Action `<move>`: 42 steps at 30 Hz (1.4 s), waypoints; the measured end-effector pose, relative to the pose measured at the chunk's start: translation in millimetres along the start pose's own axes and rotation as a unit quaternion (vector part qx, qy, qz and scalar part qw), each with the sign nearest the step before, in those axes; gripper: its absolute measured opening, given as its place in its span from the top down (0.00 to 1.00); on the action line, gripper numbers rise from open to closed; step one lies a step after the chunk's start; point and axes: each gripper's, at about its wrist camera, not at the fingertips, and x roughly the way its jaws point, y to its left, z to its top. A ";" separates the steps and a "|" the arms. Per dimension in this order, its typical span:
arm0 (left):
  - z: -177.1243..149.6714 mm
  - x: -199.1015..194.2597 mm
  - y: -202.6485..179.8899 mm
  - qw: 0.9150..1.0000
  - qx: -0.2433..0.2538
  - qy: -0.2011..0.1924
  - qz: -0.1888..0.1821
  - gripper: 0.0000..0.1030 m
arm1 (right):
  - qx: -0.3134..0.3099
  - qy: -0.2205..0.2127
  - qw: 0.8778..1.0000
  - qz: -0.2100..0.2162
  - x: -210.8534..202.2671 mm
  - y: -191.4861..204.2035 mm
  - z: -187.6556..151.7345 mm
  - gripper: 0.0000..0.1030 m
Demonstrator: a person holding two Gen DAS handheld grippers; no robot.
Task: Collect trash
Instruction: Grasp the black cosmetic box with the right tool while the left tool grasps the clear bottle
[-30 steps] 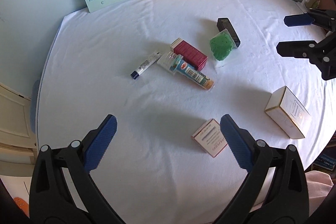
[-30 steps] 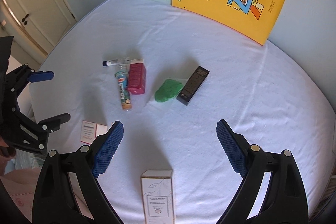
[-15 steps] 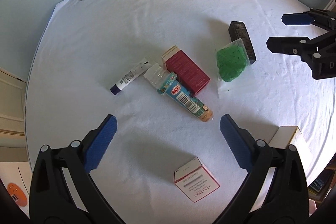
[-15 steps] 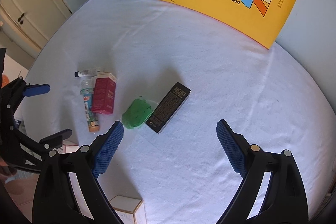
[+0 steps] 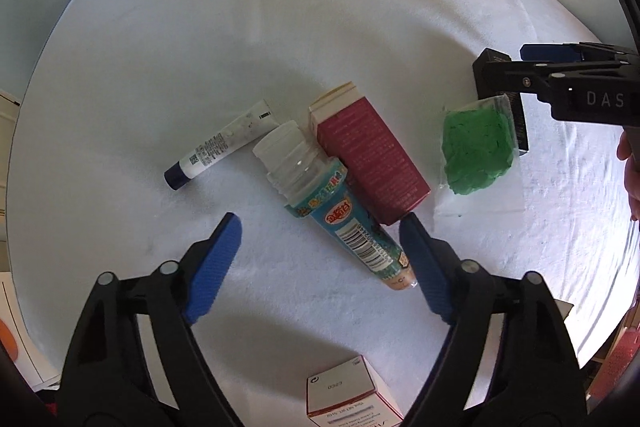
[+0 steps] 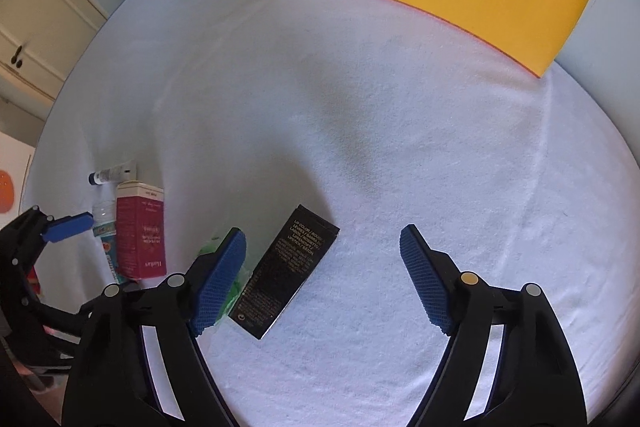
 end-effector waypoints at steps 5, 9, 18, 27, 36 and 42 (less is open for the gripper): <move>-5.5 2.9 7.1 1.000 -0.010 -0.008 0.008 0.58 | 0.008 0.011 1.000 -0.008 11.8 2.4 2.4 0.53; -9.7 -1.3 24.7 0.999 -0.031 -0.014 -0.008 0.80 | 0.017 0.019 1.000 0.008 8.8 -3.6 4.6 0.68; -25.3 -15.3 44.4 1.000 -0.015 -0.012 -0.001 0.80 | -0.009 0.006 1.000 -0.008 -21.1 -2.2 -6.1 0.71; -47.3 -38.4 55.6 0.999 -0.008 -0.030 0.021 0.80 | -0.027 -0.013 1.000 -0.008 -52.8 5.5 -23.4 0.71; -68.2 -61.8 61.2 0.998 -0.009 -0.054 0.036 0.80 | -0.055 -0.032 0.998 0.001 -81.5 44.8 -39.4 0.71; -94.8 -79.4 77.7 0.997 -0.014 -0.066 0.047 0.80 | -0.088 -0.038 0.995 0.015 -90.2 83.0 -50.4 0.71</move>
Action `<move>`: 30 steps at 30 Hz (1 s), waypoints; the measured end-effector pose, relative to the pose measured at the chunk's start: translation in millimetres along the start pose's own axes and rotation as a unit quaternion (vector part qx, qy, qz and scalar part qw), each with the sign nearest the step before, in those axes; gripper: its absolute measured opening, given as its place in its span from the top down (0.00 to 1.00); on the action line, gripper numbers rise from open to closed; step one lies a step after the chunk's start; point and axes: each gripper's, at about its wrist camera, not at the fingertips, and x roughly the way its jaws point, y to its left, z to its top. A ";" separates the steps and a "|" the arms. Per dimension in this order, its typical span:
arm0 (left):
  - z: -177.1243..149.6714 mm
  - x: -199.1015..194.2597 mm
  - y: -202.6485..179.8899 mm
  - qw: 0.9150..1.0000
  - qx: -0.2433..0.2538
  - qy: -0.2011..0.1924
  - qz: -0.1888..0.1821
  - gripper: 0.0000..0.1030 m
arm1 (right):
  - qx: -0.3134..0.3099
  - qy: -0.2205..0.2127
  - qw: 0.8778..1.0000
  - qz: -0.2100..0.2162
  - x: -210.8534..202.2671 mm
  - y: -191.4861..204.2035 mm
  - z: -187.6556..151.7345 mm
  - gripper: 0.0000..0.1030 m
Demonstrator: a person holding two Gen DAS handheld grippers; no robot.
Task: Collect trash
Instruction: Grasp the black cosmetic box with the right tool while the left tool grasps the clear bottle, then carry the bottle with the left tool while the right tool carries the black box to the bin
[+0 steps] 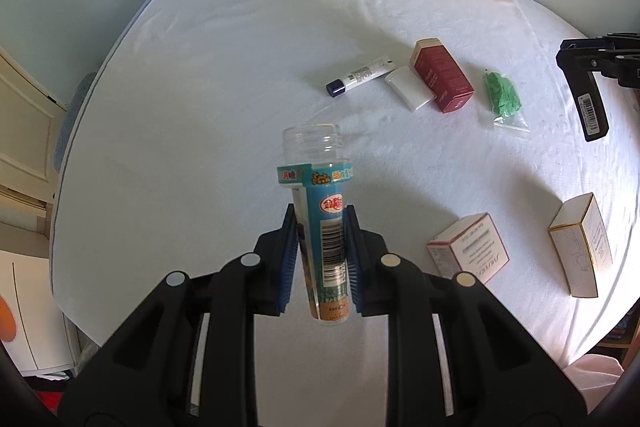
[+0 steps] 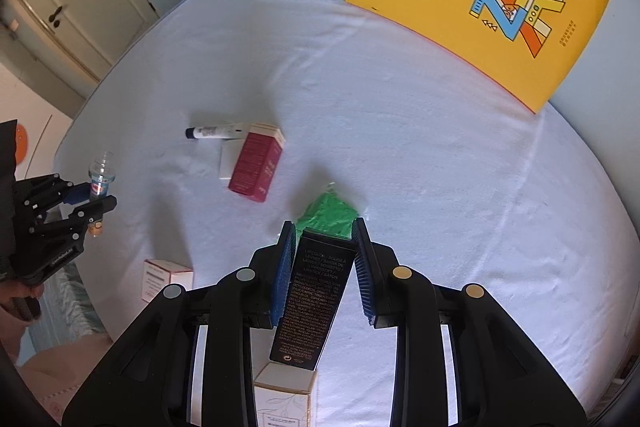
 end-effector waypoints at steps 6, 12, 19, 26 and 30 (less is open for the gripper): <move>-28.2 -12.5 23.1 1.000 -0.024 -0.004 0.013 0.80 | -0.037 -0.005 0.999 0.016 -3.5 50.2 0.3 0.71; -59.3 -24.5 55.5 0.998 -0.053 -0.007 0.027 0.80 | -0.081 -0.010 0.996 0.030 -5.8 98.2 11.5 0.71; -95.7 -36.8 94.4 0.996 -0.083 -0.005 0.041 0.80 | -0.131 -0.012 0.990 0.056 -2.1 166.1 25.0 0.71; -135.5 -47.4 138.2 0.991 -0.120 0.000 0.055 0.80 | -0.186 -0.007 0.979 0.085 5.4 238.8 38.0 0.71; -161.4 -54.0 166.6 0.987 -0.149 0.004 0.067 0.80 | -0.219 0.000 0.970 0.100 10.5 281.1 42.4 0.71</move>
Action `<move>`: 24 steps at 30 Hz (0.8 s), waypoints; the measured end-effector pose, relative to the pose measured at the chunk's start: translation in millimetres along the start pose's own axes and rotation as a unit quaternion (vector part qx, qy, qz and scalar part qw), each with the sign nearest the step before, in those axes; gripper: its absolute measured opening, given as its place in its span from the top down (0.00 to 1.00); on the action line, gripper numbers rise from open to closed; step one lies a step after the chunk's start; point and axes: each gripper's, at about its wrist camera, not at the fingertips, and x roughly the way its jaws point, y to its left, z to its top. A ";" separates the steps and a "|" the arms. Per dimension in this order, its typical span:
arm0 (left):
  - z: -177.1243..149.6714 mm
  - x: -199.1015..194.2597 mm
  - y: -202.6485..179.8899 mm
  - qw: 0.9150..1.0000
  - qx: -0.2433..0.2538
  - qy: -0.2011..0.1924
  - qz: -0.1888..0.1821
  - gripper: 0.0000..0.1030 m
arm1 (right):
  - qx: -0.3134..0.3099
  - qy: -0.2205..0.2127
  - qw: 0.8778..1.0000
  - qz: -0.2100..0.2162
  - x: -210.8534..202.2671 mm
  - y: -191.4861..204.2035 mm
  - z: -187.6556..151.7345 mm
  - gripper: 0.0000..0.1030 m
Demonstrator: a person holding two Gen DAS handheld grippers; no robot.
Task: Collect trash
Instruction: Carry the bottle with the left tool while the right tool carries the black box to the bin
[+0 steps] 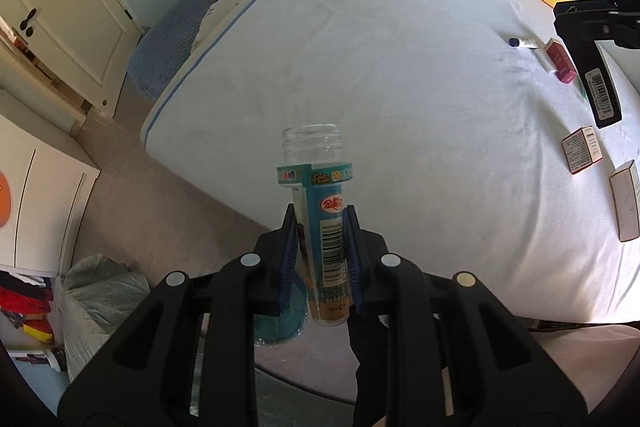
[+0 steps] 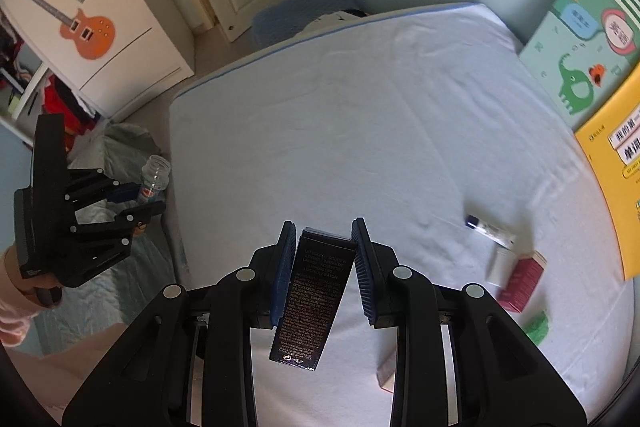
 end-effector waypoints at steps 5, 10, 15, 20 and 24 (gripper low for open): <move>-20.4 -1.0 40.3 0.999 -0.033 0.007 0.015 0.80 | -0.052 0.009 0.998 0.026 18.1 51.7 26.9 0.71; -47.1 -4.9 84.6 0.997 -0.071 0.016 0.037 0.80 | -0.107 0.022 0.992 0.057 38.6 101.1 52.7 0.71; -75.9 -6.8 123.3 0.991 -0.118 0.029 0.055 0.80 | -0.167 0.042 0.981 0.090 62.0 151.0 70.7 0.71; -109.4 -8.6 153.2 0.982 -0.167 0.045 0.075 0.80 | -0.228 0.062 0.963 0.126 84.0 204.0 82.8 0.71; -134.4 -11.6 171.4 0.973 -0.209 0.055 0.085 0.80 | -0.269 0.076 0.949 0.146 98.6 240.1 88.6 0.71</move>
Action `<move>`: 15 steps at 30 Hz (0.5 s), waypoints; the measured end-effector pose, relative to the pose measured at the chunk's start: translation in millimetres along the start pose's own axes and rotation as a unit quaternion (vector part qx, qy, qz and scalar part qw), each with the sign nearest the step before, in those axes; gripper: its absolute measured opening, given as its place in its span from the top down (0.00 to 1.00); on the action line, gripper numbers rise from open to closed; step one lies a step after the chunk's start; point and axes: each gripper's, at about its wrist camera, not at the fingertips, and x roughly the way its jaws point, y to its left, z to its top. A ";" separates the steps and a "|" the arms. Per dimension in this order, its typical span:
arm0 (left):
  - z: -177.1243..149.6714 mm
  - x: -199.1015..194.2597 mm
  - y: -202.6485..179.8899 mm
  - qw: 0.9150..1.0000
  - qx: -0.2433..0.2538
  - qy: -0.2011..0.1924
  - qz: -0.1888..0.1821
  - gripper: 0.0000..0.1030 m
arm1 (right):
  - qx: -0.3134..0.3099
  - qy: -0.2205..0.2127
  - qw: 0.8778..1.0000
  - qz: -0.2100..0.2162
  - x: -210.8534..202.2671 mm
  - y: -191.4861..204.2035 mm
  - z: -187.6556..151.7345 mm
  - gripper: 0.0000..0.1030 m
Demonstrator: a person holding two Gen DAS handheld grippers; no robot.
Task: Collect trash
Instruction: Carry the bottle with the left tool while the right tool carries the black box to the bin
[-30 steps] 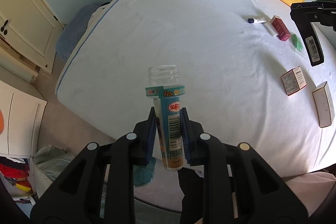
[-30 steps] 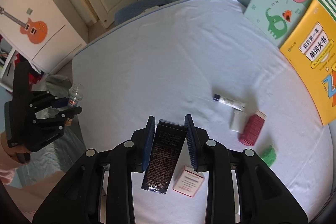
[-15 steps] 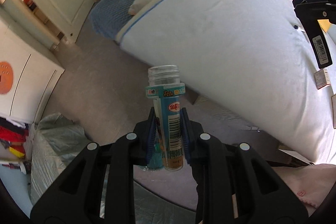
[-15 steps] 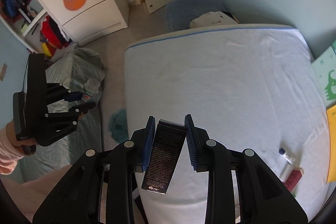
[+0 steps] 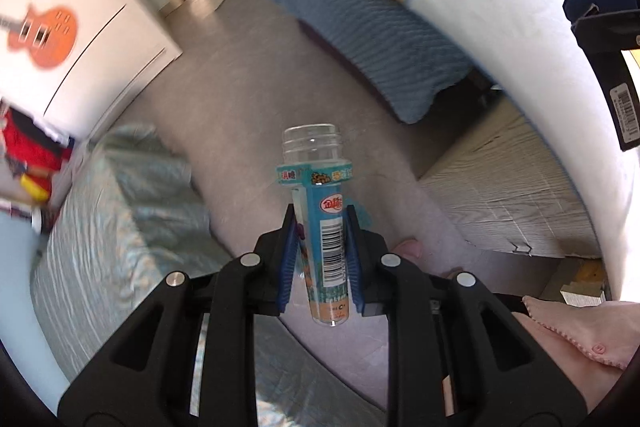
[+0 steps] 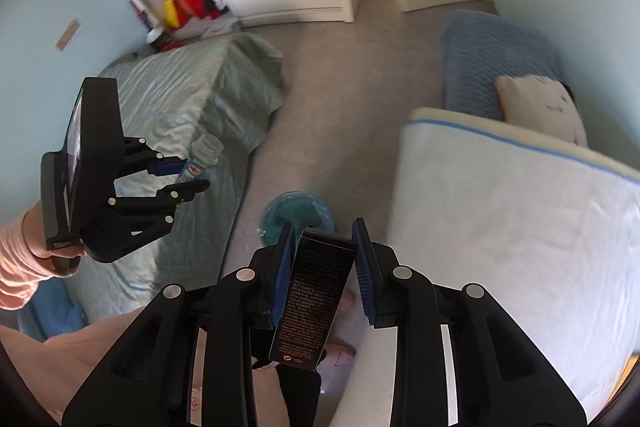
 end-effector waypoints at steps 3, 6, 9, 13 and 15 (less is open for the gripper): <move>-12.4 0.0 16.9 1.000 -0.026 0.006 0.003 0.80 | -0.029 0.013 0.999 0.016 15.6 17.7 14.0 0.71; -24.0 2.0 31.9 0.999 -0.047 0.012 0.007 0.80 | -0.056 0.025 0.998 0.030 28.8 35.6 21.4 0.71; -32.1 6.0 44.0 0.998 -0.067 0.018 0.009 0.80 | -0.074 0.034 0.996 0.041 39.8 51.8 28.6 0.71; -43.8 7.7 54.8 0.996 -0.085 0.021 0.009 0.80 | -0.095 0.046 0.993 0.053 52.4 70.3 36.3 0.71; -47.4 10.1 58.5 0.995 -0.094 0.024 0.009 0.80 | -0.103 0.051 0.992 0.058 55.8 74.8 37.6 0.71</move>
